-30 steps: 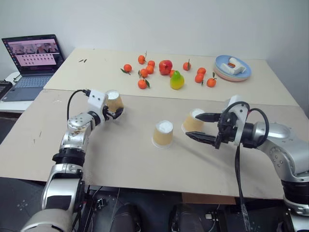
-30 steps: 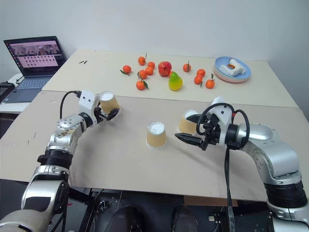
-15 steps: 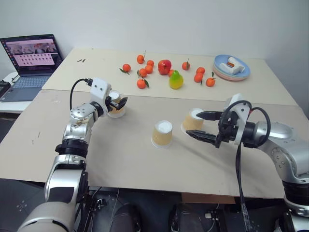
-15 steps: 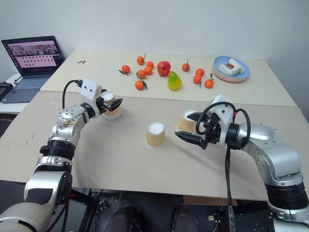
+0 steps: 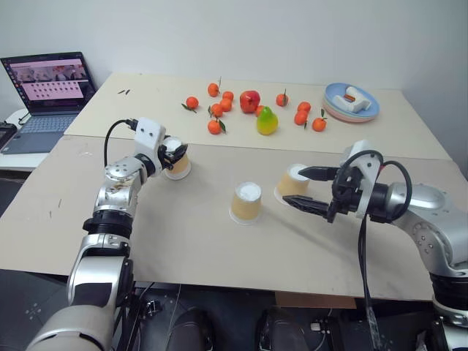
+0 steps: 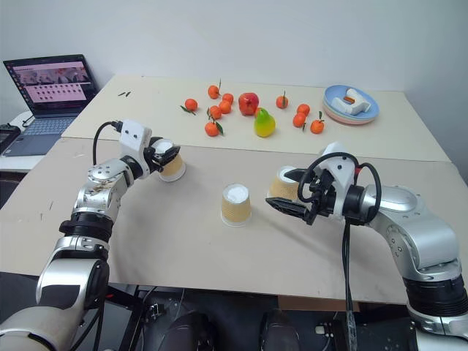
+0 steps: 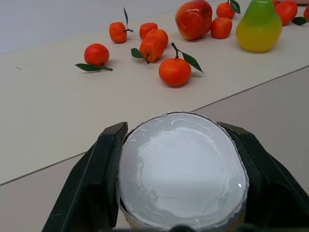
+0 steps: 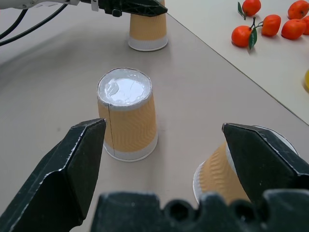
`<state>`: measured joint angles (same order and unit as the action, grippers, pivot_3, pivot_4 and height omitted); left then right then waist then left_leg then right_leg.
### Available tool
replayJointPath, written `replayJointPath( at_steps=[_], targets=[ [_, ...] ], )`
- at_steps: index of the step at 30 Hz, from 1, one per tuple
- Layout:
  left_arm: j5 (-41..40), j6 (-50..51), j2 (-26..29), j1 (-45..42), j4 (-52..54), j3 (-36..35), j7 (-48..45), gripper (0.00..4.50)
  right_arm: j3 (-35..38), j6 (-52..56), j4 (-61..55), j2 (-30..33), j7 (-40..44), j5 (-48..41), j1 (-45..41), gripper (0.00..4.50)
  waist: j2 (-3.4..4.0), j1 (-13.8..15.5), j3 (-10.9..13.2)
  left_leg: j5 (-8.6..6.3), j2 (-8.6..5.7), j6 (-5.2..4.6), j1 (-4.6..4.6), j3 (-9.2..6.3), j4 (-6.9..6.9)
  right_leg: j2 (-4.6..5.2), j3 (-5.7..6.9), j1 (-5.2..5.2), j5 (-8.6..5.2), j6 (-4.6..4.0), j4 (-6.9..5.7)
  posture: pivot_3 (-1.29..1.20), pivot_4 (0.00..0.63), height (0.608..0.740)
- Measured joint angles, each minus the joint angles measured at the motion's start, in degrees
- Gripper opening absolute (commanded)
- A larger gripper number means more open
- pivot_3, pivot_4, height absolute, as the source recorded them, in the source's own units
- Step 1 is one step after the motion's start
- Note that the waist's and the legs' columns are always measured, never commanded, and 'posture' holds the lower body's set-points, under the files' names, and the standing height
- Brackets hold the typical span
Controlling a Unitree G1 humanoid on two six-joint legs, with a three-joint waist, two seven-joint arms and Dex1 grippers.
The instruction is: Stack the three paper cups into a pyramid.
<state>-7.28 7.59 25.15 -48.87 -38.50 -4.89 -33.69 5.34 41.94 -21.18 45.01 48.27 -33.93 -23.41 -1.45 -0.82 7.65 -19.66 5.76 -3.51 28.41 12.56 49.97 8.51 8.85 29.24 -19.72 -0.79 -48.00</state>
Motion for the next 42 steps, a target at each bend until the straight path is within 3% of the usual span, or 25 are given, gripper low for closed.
replayJointPath(
  at_steps=[6,7,11,18,24,33,42],
  targets=[
    [-13.75,11.48,0.95,2.7,23.35,-0.43,-13.62,2.44,-0.2,0.0,0.56,-0.14,-0.33,0.0,-0.82,4.5,-0.08,-0.01,0.15,0.0,0.0,0.0,0.16,-0.05,0.06,0.0,0.06,0.09,0.0,0.0,0.02,0.0,0.15,0.663],
    [-17.49,15.97,3.71,3.93,29.94,0.15,-17.53,2.44,-0.23,-0.01,0.55,-0.19,-0.44,0.0,-1.02,4.5,-0.08,-0.19,0.15,0.01,0.01,0.01,0.15,-0.05,0.02,-0.01,0.05,0.1,0.0,0.0,0.02,0.0,0.15,0.663],
    [-22.67,23.31,10.55,7.76,40.16,2.52,-26.7,2.44,-0.17,-0.01,1.09,-0.19,-0.94,0.09,-1.01,4.5,0.0,-0.59,0.16,0.03,0.04,0.06,-0.27,0.0,-0.04,-0.05,-0.09,-0.17,-0.02,-0.01,-0.05,0.0,0.15,0.663],
    [-21.1,23.74,16.82,10.81,39.62,6.95,-35.36,2.44,-0.21,-0.02,1.2,-0.39,-1.28,0.16,-1.03,4.5,0.02,0.05,0.17,0.02,0.01,0.04,-0.09,0.0,-0.05,-0.03,-0.08,-0.02,-0.02,-0.01,0.02,0.0,0.15,0.663],
    [-12.88,14.36,17.74,10.56,34.04,13.39,-39.67,2.44,-0.2,-0.05,1.37,-0.42,-2.29,0.35,-1.02,4.5,0.02,0.11,0.17,0.02,0.01,0.04,-0.09,0.0,-0.01,-0.02,-0.06,-0.03,-0.02,-0.01,0.0,0.0,0.15,0.663],
    [-8.28,2.04,10.43,10.24,25.18,14.8,-38.68,2.44,-0.08,-0.05,1.32,-0.04,-2.23,0.64,-1.02,4.5,0.02,0.28,0.17,0.02,0.0,0.03,-0.09,-0.03,0.02,0.01,-0.03,-0.09,-0.02,-0.01,0.0,0.0,0.15,0.663],
    [-7.29,-0.83,6.8,9.34,22.16,14.49,-36.86,2.44,0.11,-0.04,0.46,0.57,-2.38,0.57,-0.97,4.5,0.02,0.17,0.17,0.01,0.0,0.02,-0.1,-0.03,0.02,0.01,-0.04,-0.09,-0.02,-0.01,0.0,0.0,0.15,0.663]
  ],
)
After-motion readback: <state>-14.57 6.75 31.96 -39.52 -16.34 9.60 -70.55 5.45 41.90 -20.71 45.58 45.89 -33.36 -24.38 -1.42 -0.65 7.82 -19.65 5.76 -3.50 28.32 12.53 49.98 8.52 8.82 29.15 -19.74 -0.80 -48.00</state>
